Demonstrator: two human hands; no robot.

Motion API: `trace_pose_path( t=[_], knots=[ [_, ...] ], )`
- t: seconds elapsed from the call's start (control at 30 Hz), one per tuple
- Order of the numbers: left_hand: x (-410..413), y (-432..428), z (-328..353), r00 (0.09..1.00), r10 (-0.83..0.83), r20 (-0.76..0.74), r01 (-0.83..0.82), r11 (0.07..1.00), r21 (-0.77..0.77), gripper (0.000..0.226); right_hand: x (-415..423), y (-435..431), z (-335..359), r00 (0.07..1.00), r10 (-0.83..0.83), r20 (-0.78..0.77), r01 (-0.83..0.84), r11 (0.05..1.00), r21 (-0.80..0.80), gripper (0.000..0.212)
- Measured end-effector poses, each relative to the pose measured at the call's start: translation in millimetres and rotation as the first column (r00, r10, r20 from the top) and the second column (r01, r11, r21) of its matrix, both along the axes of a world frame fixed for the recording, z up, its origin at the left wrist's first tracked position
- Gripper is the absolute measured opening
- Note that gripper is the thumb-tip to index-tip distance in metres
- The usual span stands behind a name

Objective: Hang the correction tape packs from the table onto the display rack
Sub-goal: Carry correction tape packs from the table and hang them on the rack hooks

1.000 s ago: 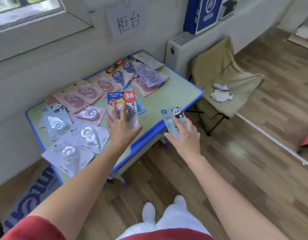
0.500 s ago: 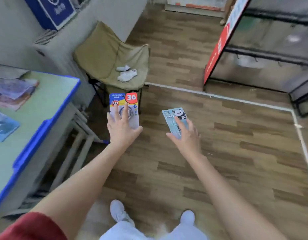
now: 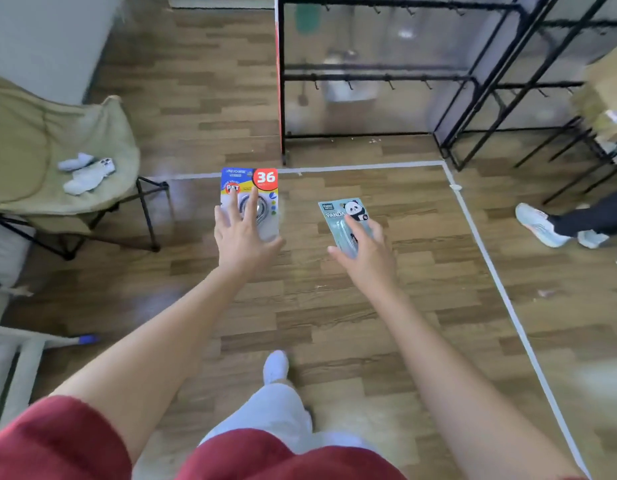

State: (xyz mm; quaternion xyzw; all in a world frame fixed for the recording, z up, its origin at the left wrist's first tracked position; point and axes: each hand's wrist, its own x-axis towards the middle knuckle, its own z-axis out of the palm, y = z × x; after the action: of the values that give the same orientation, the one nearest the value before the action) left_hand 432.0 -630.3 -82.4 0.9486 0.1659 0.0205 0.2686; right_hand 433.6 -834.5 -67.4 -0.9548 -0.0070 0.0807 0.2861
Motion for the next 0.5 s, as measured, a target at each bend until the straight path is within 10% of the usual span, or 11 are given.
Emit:
trace_pose_path(
  t=[0.5],
  knots=[
    [261.4,-132.6,14.0,0.99,-0.084,0.11,0.088,0.996,-0.025,0.098,254.2,-132.4,21.1,0.987,-0.108,0.12,0.115,0.992,-0.055,0.066]
  ],
)
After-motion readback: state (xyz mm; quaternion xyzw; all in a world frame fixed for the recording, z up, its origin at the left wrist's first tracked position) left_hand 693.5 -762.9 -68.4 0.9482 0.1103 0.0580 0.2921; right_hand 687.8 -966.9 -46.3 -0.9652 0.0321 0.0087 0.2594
